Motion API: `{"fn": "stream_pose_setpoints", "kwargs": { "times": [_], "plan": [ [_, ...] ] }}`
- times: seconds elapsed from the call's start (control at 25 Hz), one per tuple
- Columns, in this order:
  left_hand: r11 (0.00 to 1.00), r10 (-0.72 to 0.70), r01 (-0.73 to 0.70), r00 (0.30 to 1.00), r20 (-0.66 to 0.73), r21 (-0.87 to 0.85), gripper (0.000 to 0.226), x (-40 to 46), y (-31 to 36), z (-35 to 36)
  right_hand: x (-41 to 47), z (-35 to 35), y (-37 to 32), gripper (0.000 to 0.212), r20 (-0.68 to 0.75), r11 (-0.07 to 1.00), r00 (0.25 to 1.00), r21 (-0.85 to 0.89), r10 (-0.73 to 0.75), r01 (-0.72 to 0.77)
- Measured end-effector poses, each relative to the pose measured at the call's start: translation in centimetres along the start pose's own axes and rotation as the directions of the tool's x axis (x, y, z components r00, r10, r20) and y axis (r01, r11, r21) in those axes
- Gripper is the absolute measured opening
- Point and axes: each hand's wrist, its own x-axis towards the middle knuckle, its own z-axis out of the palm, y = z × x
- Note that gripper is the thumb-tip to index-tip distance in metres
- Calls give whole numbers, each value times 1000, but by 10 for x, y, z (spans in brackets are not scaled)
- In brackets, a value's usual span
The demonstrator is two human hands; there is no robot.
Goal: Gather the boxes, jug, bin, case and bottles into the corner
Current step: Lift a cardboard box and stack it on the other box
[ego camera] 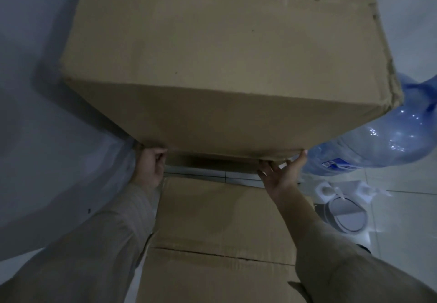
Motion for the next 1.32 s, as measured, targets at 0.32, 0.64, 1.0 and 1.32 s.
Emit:
{"fn": "stream_pose_setpoints", "kwargs": {
  "times": [0.32, 0.64, 1.0, 1.32],
  "plan": [
    [996, -92, 92, 996, -19, 10, 32, -18, 5, 12, -3, -17, -21, 65, 74, 990, 993, -112, 89, -80],
    [988, 106, -115, 991, 86, 102, 51, -57, -9, -17, -16, -47, -22, 51, 78, 911, 997, -412, 13, 20],
    [509, 89, 43, 991, -103, 860, 70, -130, -110, -100, -73, -150, 24, 64, 275, 52, 950, -957, -148, 286],
    [551, 153, 49, 975, -159, 833, 78, -153, -120, -124, -94, -194, 30, 63, 70, 401, 973, -903, -218, 155]
  ]
}}
